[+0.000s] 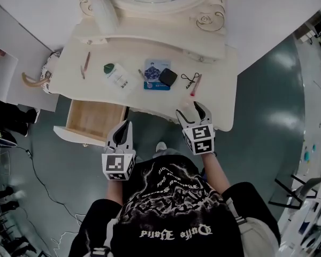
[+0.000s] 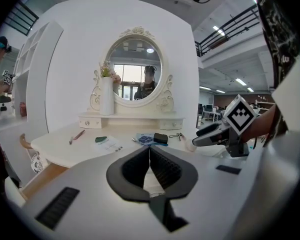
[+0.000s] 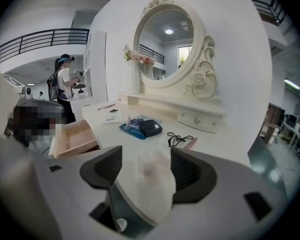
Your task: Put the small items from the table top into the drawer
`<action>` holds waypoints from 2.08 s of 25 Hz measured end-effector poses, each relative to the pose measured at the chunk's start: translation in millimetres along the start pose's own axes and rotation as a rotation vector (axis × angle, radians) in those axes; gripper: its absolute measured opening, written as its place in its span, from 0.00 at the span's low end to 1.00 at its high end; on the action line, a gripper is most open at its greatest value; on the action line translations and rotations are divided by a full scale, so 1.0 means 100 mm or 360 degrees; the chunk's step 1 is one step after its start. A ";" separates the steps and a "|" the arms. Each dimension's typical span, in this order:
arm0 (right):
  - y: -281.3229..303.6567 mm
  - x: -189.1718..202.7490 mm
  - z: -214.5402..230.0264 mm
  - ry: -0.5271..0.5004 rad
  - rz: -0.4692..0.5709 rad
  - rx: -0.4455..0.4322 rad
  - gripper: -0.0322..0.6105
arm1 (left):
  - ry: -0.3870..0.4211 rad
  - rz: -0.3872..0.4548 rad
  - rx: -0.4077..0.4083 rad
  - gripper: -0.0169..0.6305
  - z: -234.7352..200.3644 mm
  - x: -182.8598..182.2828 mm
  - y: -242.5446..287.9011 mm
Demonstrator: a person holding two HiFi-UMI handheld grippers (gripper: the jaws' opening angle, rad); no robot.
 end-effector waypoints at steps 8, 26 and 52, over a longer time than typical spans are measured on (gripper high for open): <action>0.24 0.06 0.11 0.0067 -0.0134 0.0217 0.50 | 0.0020 -0.0023 -0.0014 0.05 -0.31 -0.01 0.00; 0.37 0.23 0.33 0.0400 -0.0287 0.0532 0.35 | 0.0009 -0.0048 0.0003 0.05 -1.04 0.00 -0.01; 0.26 -0.30 -0.27 0.0194 -0.0090 0.0509 0.31 | -0.0139 -0.0019 -0.0102 0.05 -1.50 0.21 -0.38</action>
Point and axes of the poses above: the fingertips, and each gripper's own axes: y forward along the fingers, z to its right, x out of its underside, the point moved 3 cm from there along -y, backward along the fingers, and after that the axes turned 3 degrees about y, right-handed, at the moved point
